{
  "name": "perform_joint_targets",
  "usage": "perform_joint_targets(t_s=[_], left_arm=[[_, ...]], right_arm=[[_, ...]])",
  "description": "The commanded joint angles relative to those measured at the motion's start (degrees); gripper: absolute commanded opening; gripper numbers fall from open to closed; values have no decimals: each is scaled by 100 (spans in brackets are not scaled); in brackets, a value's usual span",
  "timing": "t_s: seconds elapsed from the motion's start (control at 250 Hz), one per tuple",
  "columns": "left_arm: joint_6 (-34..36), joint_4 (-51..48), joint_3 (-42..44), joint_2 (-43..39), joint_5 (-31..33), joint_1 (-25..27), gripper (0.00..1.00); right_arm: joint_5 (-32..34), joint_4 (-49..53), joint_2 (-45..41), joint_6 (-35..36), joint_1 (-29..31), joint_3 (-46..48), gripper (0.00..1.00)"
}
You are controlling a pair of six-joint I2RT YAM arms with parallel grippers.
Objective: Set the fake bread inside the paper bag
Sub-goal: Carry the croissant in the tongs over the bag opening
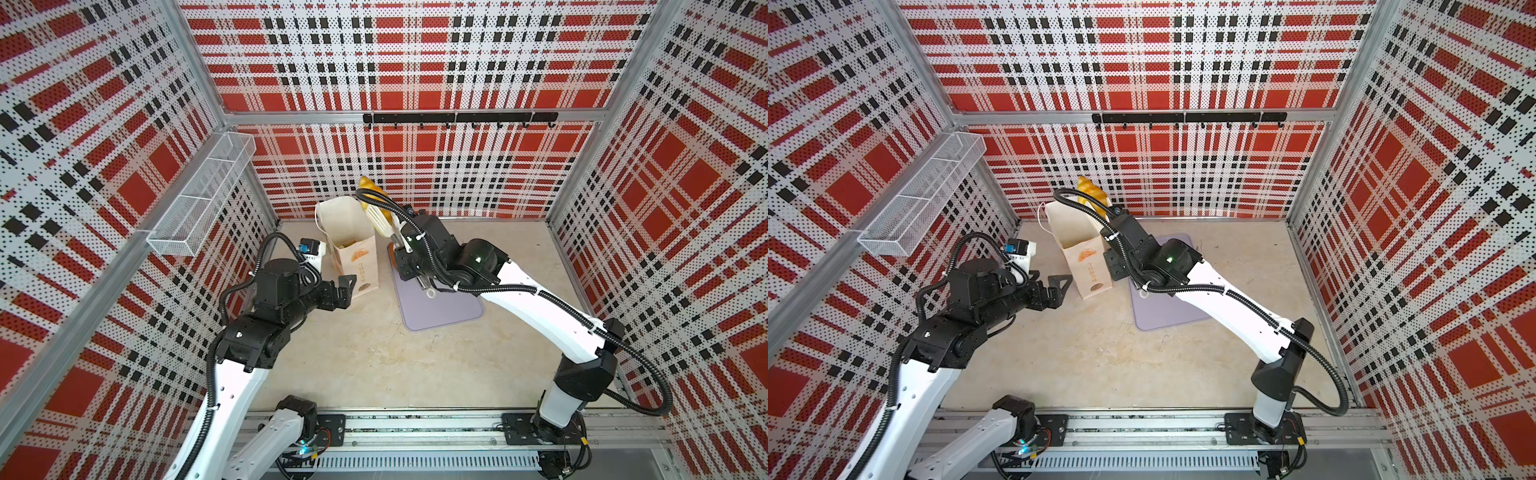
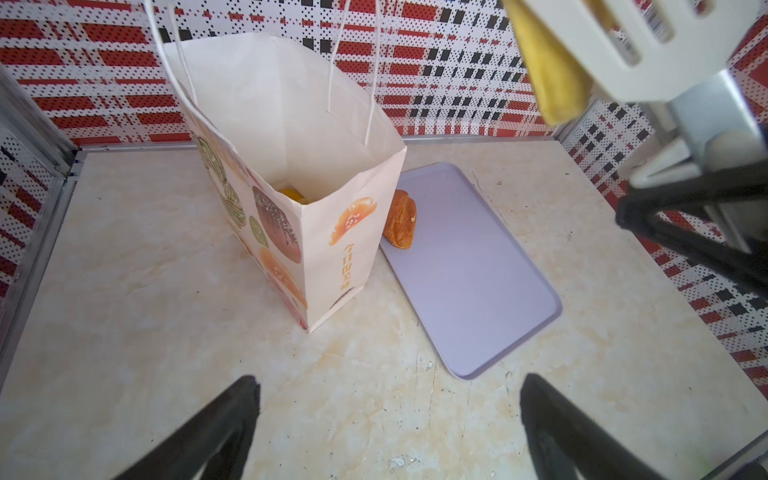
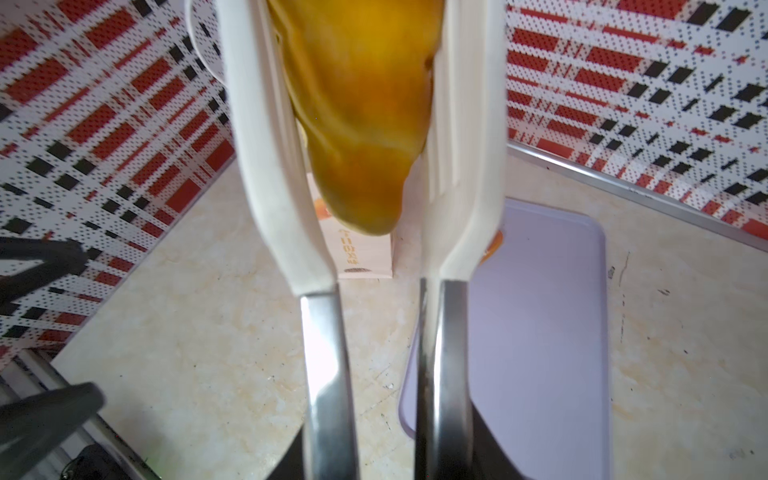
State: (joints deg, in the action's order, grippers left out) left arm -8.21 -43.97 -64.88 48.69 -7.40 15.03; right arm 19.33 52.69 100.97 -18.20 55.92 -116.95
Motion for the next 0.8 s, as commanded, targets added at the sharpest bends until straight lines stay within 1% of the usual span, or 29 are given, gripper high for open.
perform_joint_targets(t_s=[0.0,0.14,0.344,0.488,0.796], left_arm=[[73,-91,-151,14,-67,-152,99],[-8,-50,-148,33,-97,-344,99],[-136,16,-30,45,-42,-579,100],[-202,63,119,37,-42,-667,99],[-295,160,336,37,-184,-734,99]], right_arm=[[-180,-539,315,213,34,-387,37],[-399,-638,752,280,38,-842,37],[-494,-606,1261,344,38,-1375,38],[-461,-593,1424,371,10,-1481,39],[-626,-566,1727,213,-225,-1619,39]])
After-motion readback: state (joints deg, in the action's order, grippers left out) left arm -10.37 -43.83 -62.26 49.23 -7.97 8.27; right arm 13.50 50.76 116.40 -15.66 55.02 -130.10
